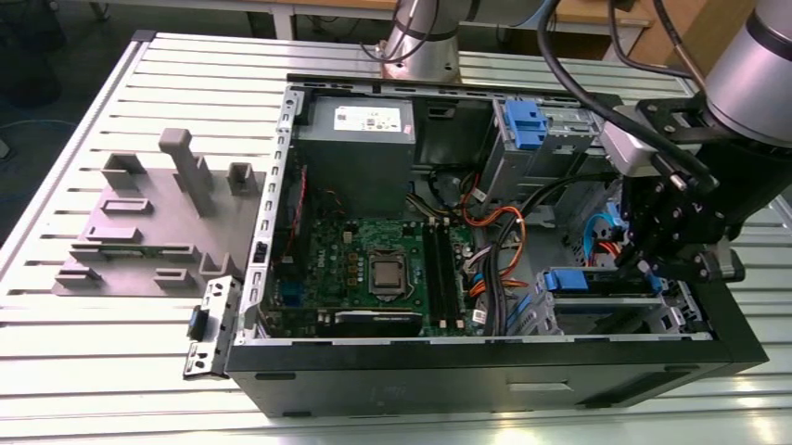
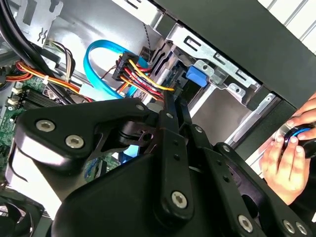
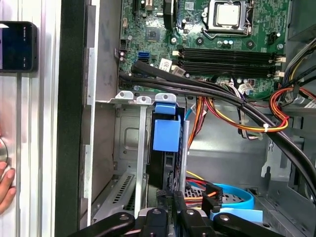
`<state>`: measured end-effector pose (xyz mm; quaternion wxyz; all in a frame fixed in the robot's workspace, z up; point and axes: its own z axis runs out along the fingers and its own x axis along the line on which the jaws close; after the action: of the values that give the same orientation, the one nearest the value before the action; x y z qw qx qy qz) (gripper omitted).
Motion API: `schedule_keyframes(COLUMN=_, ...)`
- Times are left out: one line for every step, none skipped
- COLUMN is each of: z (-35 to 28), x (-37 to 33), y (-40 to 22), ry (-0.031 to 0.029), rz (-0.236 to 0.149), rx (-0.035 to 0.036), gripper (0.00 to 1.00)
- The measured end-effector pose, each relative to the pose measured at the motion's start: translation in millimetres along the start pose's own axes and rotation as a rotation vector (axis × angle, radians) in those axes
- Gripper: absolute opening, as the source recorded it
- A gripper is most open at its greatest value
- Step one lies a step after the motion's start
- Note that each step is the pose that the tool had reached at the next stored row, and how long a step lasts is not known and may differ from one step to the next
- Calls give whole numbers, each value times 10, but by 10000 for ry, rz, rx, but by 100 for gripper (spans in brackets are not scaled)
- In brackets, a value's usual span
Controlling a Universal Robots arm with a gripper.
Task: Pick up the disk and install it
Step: 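Insert the first disk wire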
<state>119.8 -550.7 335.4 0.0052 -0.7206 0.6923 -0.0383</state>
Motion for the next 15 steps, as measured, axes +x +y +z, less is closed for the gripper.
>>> schedule_keyframes(z=-5, x=0, y=0, ry=2, rz=9, rx=11, gripper=16)
schedule_keyframes(z=-7, x=0, y=0, ry=2, rz=19, rx=21, gripper=16)
schedule_keyframes(z=-8, x=-1, y=0, ry=3, rz=32, rx=32, gripper=16)
schedule_keyframes(z=-9, x=0, y=0, ry=5, rz=54, rx=41, gripper=16)
schedule_keyframes(z=-10, x=0, y=1, ry=10, rz=97, rx=48, gripper=16)
schedule_keyframes(z=-9, x=0, y=2, ry=14, rz=162, rx=52, gripper=16)
schedule_keyframes(z=-9, x=-1, y=6, ry=19, rz=241, rx=56, gripper=16)
schedule_keyframes(z=-8, x=-1, y=10, ry=23, rz=311, rx=61, gripper=16)
schedule_keyframes(z=-6, x=-1, y=12, ry=28, rz=390, rx=62, gripper=16)
schedule_keyframes(z=-4, x=-2, y=12, ry=35, rz=473, rx=62, gripper=16)
schedule_keyframes(z=-1, x=-4, y=12, ry=39, rz=548, rx=62, gripper=16)
schedule_keyframes(z=0, x=-10, y=13, ry=44, rz=570, rx=62, gripper=16)
schedule_keyframes(z=1, x=-14, y=13, ry=42, rz=571, rx=62, gripper=16)
schedule_keyframes(z=1, x=-14, y=13, ry=35, rz=572, rx=63, gripper=16)
schedule_keyframes(z=2, x=-14, y=15, ry=26, rz=574, rx=68, gripper=16)
